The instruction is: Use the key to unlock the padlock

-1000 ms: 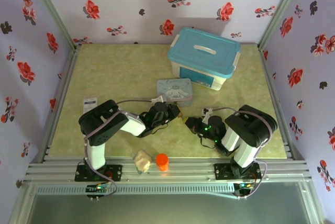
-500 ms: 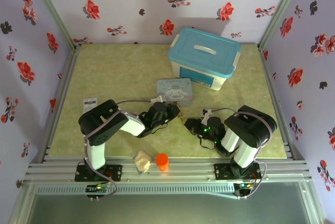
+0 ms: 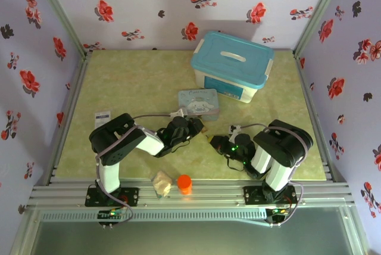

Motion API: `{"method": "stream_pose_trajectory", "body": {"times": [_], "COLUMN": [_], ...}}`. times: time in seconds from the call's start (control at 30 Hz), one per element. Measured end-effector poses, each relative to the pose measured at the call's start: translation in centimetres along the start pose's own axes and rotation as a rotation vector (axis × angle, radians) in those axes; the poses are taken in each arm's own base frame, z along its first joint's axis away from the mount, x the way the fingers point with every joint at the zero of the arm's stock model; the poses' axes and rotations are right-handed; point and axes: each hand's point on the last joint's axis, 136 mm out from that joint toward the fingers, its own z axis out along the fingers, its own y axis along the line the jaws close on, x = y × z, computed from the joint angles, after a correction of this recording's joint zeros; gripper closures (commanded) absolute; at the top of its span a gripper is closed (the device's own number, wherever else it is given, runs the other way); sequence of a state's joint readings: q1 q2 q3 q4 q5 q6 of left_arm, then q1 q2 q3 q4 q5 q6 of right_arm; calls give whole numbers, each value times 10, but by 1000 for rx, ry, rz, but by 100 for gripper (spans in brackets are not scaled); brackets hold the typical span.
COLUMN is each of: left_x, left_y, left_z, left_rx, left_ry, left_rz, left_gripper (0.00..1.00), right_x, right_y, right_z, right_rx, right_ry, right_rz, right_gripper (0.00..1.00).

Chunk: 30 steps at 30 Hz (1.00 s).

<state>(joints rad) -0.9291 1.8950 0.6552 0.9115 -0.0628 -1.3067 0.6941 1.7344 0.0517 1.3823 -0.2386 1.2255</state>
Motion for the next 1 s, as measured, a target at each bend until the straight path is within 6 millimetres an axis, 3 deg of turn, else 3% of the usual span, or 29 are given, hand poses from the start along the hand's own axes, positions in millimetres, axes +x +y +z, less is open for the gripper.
{"method": "stream_pose_trajectory", "body": {"times": [0.33, 1.0], "left_x": [0, -1], "left_y": [0, -1], "left_z": [0, -3], "left_rx": [-1, 22], "left_ry": [0, -7], "left_rz": [3, -19], "left_gripper": [100, 100], "right_x": [-1, -4], "right_y": [13, 13], "right_z": [7, 8], "right_rx": [-35, -29], "right_ry": [-4, -19], "right_rz": [-21, -21], "right_gripper": [100, 100]}}
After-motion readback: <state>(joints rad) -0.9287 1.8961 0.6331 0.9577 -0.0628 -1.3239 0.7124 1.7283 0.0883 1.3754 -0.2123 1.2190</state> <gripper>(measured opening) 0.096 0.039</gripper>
